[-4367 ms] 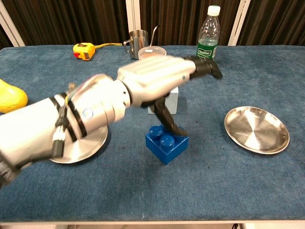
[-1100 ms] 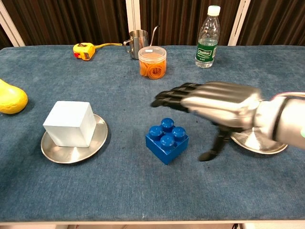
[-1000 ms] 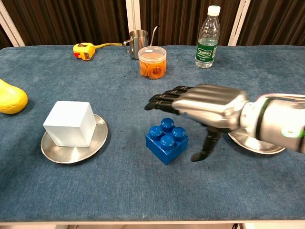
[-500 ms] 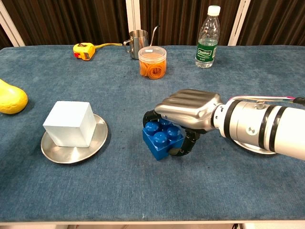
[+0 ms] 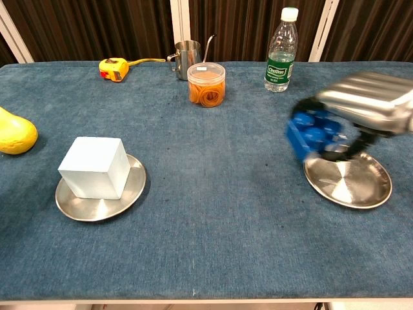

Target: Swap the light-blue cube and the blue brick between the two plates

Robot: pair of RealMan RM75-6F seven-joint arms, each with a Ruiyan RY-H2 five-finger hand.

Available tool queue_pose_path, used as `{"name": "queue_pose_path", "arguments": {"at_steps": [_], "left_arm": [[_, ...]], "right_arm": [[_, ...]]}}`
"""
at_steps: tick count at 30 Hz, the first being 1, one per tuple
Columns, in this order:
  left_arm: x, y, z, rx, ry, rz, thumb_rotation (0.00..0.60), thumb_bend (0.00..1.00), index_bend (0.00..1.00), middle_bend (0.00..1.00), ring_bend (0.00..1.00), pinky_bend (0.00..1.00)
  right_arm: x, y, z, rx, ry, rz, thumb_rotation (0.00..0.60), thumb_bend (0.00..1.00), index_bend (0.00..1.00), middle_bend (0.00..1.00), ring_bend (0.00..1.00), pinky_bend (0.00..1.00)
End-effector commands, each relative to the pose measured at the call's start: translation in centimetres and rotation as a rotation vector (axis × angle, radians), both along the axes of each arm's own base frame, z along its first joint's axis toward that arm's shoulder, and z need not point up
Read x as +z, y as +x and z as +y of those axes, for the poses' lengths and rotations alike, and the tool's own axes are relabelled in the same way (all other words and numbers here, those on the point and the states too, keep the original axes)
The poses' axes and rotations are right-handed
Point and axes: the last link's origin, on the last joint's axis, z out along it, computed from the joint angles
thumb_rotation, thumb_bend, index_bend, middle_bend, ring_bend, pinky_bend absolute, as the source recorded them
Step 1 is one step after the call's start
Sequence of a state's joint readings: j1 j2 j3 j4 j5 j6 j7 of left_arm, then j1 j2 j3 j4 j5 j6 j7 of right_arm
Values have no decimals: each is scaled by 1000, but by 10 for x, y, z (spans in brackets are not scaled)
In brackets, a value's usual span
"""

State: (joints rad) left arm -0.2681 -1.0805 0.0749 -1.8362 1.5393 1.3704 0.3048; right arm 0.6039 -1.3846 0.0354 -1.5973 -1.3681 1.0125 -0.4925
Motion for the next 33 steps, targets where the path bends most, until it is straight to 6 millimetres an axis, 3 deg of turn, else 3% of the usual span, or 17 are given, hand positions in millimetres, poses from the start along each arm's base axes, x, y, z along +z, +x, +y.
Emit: {"name": "queue_pose_path", "arguments": {"at_steps": [1,3,5,8,9,11,13,16,19,21,23,26,30,33], "left_arm": [[-4,-1,1,4,-11,6,600,22,69,0,18,288],[-6,-1,1,4,-15,13,600,22,70,0,18,288],[-7,0,1,4,-14,16,600,22,70,0,18,288],[-8,1,1,4,-14,15,600,22,69,0,18,288],[-8,1,1,5,-15,15,600,22,69,0,18,288],[-8,0,1,8,-17,15,600,22,69,0,18,288],[-7,0,1,11,-14,12,600,22,69,0,18,288],[-4,-2,0,18,-6,6,600,22,69,0,18,285],[3,-8,-5,38,13,11,600,21,69,0,11,247],[13,-20,-13,90,52,36,600,25,69,0,1,176],[22,-35,-24,163,116,68,600,38,68,0,0,111],[28,-56,-40,210,249,50,600,56,67,0,0,72],[22,-75,-60,245,307,-61,600,60,67,0,0,58],[22,-71,-62,173,290,-25,600,64,67,0,0,49]], "right_arm": [[0,-27,3,-60,19,30,600,551,558,592,521,386],[-1,-34,5,-69,28,41,600,552,539,590,507,381],[-2,-39,6,-75,34,46,600,552,457,544,452,359],[-1,-45,8,-90,51,45,600,548,187,369,303,296],[1,-47,10,-98,58,52,600,518,84,289,229,246],[5,-49,13,-98,55,61,600,394,1,176,126,168],[10,-49,20,-97,44,60,585,237,0,82,41,94],[21,-49,31,-93,18,35,516,153,0,8,0,30],[44,-51,49,-94,-48,-10,476,135,0,0,0,3],[70,-59,68,-99,-159,-24,469,133,0,0,0,0],[97,-74,94,-140,-311,-14,471,131,0,0,0,0],[123,-99,131,-237,-489,-43,473,131,0,0,0,0],[135,-126,156,-344,-550,-113,483,131,0,0,0,0],[140,-127,159,-324,-541,-126,491,131,0,0,0,0]]}}
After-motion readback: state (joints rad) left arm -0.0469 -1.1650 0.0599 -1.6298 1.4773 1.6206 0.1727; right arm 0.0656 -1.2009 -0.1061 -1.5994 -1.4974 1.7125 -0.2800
